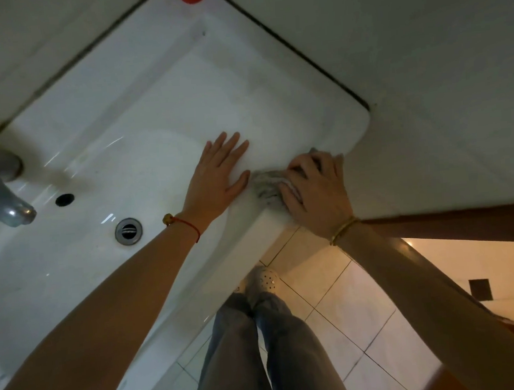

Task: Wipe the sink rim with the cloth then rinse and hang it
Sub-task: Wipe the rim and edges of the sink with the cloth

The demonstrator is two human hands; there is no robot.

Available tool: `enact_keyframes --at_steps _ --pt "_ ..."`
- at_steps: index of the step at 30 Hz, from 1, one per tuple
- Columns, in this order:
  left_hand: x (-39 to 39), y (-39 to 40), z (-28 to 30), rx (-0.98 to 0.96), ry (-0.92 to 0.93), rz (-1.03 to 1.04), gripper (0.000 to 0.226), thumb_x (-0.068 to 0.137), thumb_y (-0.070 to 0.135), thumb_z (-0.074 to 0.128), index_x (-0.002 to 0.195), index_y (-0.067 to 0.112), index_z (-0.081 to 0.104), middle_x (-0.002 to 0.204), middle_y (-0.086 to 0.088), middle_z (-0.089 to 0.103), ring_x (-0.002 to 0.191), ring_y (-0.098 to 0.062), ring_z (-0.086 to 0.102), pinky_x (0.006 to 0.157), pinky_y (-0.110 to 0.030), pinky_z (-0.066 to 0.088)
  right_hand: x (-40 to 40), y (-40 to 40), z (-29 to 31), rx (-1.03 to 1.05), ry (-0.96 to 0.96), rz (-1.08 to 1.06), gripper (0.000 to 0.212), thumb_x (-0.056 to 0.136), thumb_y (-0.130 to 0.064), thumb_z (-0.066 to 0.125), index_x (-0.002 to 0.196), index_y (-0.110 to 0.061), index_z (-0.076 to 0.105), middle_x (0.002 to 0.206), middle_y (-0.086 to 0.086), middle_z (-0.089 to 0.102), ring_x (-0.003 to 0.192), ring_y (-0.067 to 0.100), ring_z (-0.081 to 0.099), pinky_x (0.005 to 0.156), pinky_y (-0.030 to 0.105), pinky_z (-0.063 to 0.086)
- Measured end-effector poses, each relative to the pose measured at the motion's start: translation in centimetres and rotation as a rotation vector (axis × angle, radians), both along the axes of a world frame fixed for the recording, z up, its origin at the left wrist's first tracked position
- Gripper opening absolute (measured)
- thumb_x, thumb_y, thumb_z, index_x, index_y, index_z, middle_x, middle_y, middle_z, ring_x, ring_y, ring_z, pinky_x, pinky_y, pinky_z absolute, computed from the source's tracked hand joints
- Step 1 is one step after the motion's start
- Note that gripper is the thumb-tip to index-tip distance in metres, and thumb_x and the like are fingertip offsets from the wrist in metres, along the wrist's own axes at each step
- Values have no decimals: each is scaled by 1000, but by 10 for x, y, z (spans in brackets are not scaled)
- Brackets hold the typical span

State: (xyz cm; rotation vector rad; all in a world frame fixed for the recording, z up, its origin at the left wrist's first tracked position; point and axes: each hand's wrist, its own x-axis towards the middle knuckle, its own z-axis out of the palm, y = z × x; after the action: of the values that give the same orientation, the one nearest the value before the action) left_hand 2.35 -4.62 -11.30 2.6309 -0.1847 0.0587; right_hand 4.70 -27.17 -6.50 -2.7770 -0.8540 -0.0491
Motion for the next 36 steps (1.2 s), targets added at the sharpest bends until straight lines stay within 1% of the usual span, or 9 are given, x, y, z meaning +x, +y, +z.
enact_keyframes --at_steps 3,7,13,17,21,25,28,32,36 --pt "-1 4 2 0 13 -13 53 102 33 46 151 13 37 160 -8 30 151 -27 19 126 -44 11 29 -3 5 -16 -24 -170 36 92 -39 41 96 -14 66 106 7 58 103 34 45 84 42 37" --pt "-6 8 18 8 22 -34 50 103 27 47 149 8 39 158 -13 34 150 -30 23 125 -42 12 25 6 8 22 12 -224 34 92 -38 42 120 -27 57 106 4 64 105 34 47 87 42 36" --pt "-85 36 48 -58 -8 19 39 99 21 56 137 10 56 143 -9 54 136 -23 47 115 -38 38 -30 22 6 100 -3 -78 22 94 -37 50 95 -25 69 98 -5 68 104 33 48 92 42 34" --pt "-173 72 66 -74 86 21 32 96 18 61 127 12 64 127 -5 64 117 -19 59 106 -20 41 -79 51 12 105 37 -55 24 91 -39 51 91 -24 70 95 -6 67 104 34 49 93 46 37" --pt "-266 112 75 -66 164 28 29 96 23 59 123 14 67 122 -2 67 111 -17 63 101 -31 49 -154 91 16 120 69 -48 24 92 -38 51 92 -25 71 96 -7 67 104 31 48 93 45 36" --pt "-352 151 78 -43 204 -38 37 94 33 51 117 14 71 117 -2 70 108 -15 63 101 -20 41 -252 141 12 185 71 -71 24 93 -37 49 91 -27 70 97 -8 66 104 30 49 92 44 36" --pt "-404 183 74 -27 211 -122 36 95 32 51 115 12 72 117 -3 71 109 -14 62 102 -21 38 -315 171 7 227 30 -42 22 94 -36 49 96 -28 69 99 -8 65 104 28 48 94 42 35" --pt "-443 210 64 -5 229 -181 35 97 30 50 123 15 68 137 -3 61 128 -19 56 114 -38 36 -330 177 7 177 -30 8 24 95 -35 51 100 -24 71 101 -3 68 99 32 51 93 40 32" --pt "-444 213 61 -36 203 -158 38 98 28 49 130 12 63 135 -4 62 128 -21 56 115 -42 35 -340 198 15 144 21 -223 23 94 -31 52 95 -23 73 99 -4 69 104 33 49 98 41 30"
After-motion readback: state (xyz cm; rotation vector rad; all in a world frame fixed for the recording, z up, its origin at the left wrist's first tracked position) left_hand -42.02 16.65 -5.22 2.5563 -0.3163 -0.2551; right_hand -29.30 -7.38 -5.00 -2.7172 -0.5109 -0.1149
